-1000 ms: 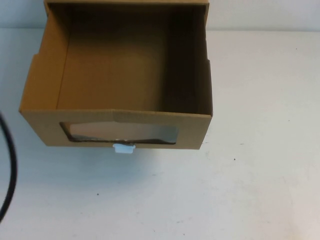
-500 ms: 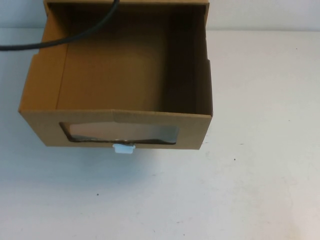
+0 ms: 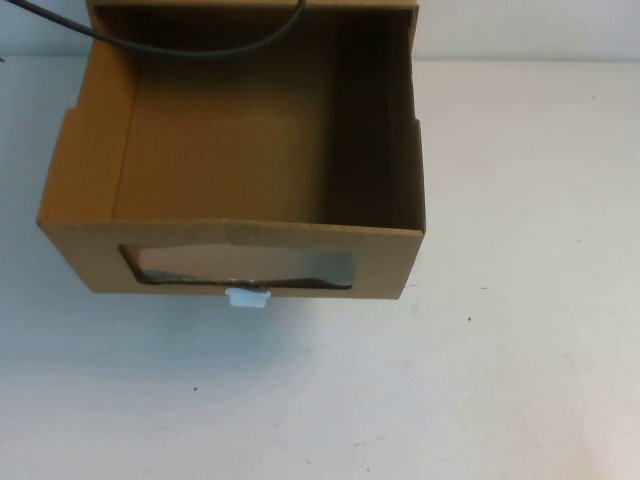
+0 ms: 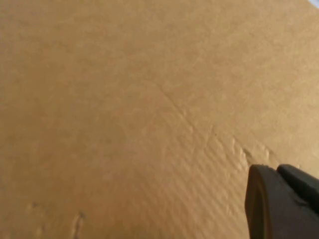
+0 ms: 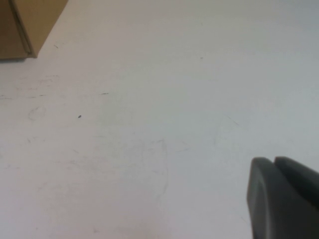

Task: Close the shoe box
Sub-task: Press the shoe box with left arm, then close the shoe box with your right arm

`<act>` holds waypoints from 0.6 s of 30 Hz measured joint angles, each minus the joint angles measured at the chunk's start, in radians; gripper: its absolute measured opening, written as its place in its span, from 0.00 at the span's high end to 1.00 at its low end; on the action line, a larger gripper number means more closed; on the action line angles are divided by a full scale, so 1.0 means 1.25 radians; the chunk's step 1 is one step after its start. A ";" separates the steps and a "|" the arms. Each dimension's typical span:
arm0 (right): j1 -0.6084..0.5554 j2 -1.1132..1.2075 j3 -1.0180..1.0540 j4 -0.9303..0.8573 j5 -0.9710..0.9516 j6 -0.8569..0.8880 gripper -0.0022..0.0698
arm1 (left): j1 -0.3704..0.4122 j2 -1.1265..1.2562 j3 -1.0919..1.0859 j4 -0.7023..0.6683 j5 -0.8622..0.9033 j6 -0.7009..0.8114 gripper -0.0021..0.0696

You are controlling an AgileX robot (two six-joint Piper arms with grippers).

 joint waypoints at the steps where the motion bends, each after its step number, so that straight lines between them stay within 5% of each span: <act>1: 0.000 0.000 0.000 0.000 0.000 0.000 0.99 | 0.002 0.013 -0.014 -0.016 0.008 0.000 0.98; 10: 0.000 0.000 0.003 0.025 -0.035 0.003 0.99 | 0.072 0.096 -0.078 -0.118 0.059 0.000 0.98; 18: 0.000 0.000 0.003 0.328 -0.245 0.006 0.99 | 0.079 0.105 -0.084 -0.133 0.080 0.000 0.98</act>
